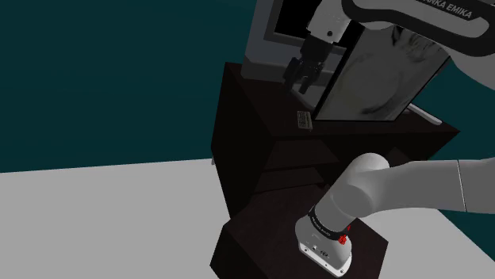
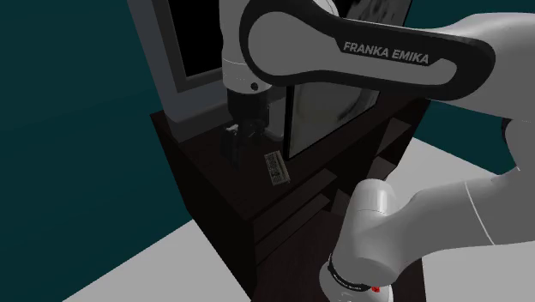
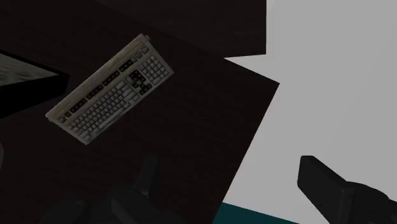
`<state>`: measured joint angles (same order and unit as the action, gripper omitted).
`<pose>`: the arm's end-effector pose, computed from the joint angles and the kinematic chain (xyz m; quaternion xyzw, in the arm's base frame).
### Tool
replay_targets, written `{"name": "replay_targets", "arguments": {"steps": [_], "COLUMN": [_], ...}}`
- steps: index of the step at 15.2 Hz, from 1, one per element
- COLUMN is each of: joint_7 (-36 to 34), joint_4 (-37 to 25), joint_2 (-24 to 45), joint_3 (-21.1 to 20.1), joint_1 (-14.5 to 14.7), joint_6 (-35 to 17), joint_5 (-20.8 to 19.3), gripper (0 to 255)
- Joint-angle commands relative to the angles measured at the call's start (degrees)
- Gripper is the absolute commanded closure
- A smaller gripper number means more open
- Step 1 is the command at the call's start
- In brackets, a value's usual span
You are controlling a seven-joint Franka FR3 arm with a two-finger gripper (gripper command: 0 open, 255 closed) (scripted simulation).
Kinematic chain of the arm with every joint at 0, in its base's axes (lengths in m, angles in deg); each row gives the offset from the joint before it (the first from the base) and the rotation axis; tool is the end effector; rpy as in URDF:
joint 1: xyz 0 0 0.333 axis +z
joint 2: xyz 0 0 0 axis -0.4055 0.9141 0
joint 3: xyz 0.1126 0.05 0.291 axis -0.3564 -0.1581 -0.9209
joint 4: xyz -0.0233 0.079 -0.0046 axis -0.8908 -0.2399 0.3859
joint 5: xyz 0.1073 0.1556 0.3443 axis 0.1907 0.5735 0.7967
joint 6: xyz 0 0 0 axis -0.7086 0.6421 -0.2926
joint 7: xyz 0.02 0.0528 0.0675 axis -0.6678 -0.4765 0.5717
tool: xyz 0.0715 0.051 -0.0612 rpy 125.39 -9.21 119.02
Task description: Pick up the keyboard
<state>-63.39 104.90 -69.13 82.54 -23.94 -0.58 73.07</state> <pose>0.2971 0.0034 0.6197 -0.9977 0.0503 -0.0145 0.0436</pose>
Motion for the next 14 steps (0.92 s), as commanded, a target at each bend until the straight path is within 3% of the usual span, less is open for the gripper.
{"name": "replay_targets", "arguments": {"steps": [1,9,10,14], "joint_7": [0.0,-30.1,-31.9,-31.6], "joint_4": [0.0,14.6,15.6,19.1], "joint_2": [0.0,-12.5,-13.5,-14.6], "joint_3": [0.0,-3.2,-3.5,-3.8], "joint_1": [0.0,-18.2,-19.4,-19.6], "joint_6": [0.0,-6.6,-6.7,-9.3], "joint_5": [0.0,-1.8,-1.8,-1.5], "gripper": [0,0,0,0]}}
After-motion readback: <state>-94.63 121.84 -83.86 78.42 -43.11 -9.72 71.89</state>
